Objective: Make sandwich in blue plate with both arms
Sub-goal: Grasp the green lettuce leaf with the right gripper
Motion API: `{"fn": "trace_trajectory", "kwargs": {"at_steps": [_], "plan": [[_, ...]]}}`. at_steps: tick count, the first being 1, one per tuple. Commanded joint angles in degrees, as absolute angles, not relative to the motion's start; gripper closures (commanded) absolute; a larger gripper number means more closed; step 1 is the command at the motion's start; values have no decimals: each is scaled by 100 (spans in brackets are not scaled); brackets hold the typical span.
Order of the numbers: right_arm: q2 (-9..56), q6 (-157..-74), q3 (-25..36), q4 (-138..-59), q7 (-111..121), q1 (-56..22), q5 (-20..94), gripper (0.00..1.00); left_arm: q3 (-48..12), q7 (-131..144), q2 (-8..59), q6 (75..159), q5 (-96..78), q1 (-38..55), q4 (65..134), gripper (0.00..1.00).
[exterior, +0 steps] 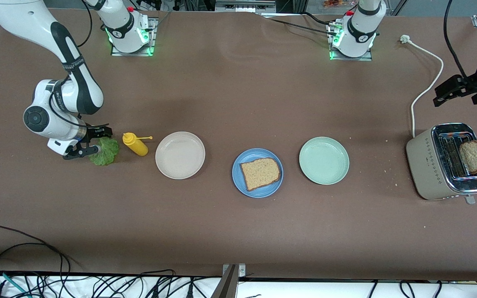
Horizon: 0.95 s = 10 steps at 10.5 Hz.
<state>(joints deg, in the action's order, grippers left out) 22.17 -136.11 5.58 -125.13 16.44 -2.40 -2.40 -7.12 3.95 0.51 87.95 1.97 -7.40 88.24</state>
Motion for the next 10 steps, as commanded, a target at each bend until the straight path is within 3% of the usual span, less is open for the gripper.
{"fn": "trace_trajectory", "kwargs": {"at_steps": [1, 5, 10], "plan": [[2241, -13606, 554, -12604, 1705, -150, -299, 99, -651, 387, 141, 8648, 387, -800, 8394, 0], [2075, -13125, 510, -12184, 1670, -176, -299, 100, -721, 440, 158, 8640, 396, -773, 8394, 0], [2039, -10384, 483, -9620, 1426, -807, -185, 100, -677, 405, 315, 8648, 378, -809, 8429, 0]]}}
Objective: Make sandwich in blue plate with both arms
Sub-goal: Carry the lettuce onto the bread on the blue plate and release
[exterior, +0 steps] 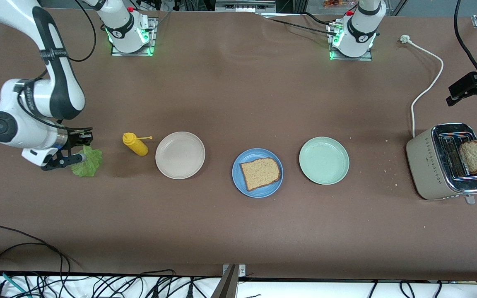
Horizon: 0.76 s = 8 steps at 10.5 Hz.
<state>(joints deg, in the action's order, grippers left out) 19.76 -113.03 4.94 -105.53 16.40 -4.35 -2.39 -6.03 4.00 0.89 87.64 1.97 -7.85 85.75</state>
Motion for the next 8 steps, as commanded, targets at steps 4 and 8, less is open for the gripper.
{"fn": "trace_trajectory", "kwargs": {"at_steps": [4, 8], "plan": [[2249, -10150, 431, -8825, 364, -2070, 631, 100, -685, 448, 281, 8640, 343, -817, 8394, 0], [3030, -11940, 370, -8299, 140, -3390, 747, 100, -694, 395, 281, 8640, 325, -800, 8376, 0]]}}
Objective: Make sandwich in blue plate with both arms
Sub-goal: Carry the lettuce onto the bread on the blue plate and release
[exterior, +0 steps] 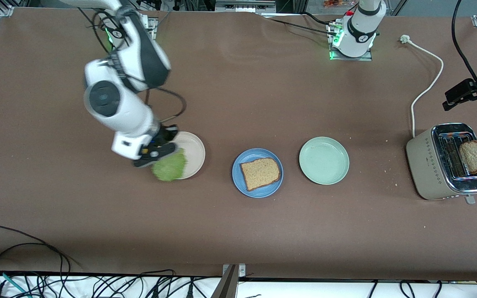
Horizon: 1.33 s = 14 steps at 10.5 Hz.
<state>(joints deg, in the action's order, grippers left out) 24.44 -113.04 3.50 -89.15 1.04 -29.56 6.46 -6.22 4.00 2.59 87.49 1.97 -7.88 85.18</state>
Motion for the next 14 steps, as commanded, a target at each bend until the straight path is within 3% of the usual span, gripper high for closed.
{"fn": "trace_trajectory", "kwargs": {"at_steps": [1, 3, 5, 10, 11, 14], "plan": [[3406, -12345, 213, -7984, 141, -3549, 747, 100, -729, 439, 281, 8640, 360, -774, 8376, 0], [4233, -13503, -43, -7482, 167, -3770, 738, 100, -712, 448, 273, 8648, 352, -765, 8376, 0], [4726, -14463, -245, -7471, 176, -3876, 738, 100, -738, 448, 264, 8631, 378, -773, 8376, 0], [5484, -15774, -439, -7471, 211, -4016, 729, 99, -694, 378, 272, 8648, 369, -782, 8376, 0], [5467, -16029, -474, -7462, 141, -4017, 738, 3, -703, 378, 272, 8648, 369, -774, 8376, 0], [5187, -15631, -475, -7515, 229, -4008, 729, 0, -703, 387, 272, 8640, 369, -782, 8376, 0]]}}
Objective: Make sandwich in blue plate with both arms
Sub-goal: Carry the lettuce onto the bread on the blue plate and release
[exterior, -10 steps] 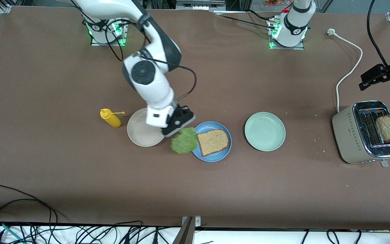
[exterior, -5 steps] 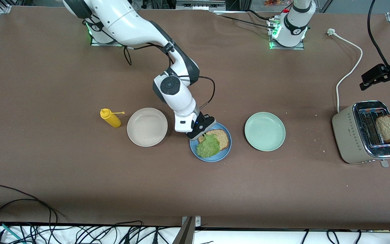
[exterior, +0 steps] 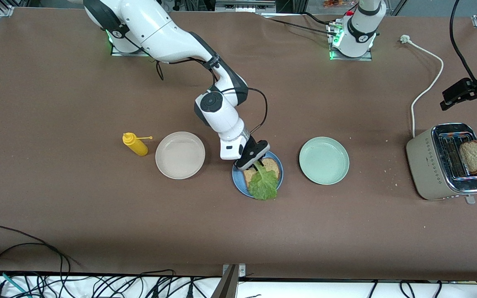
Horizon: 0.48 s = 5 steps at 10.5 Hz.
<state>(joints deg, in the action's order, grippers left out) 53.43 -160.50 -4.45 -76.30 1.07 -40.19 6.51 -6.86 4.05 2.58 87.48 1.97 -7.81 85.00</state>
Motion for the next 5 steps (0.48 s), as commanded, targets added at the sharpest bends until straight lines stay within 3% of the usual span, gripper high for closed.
{"fn": "trace_trajectory", "kwargs": {"at_steps": [1, 5], "plan": [[4959, -15053, -440, -7515, 229, -3982, 712, 0, -703, 378, 272, 8640, 360, -782, 8376, 0], [4045, -12451, -73, -7523, 263, -3612, 668, 0, -703, 387, 272, 8648, 352, -782, 8376, 0]]}}
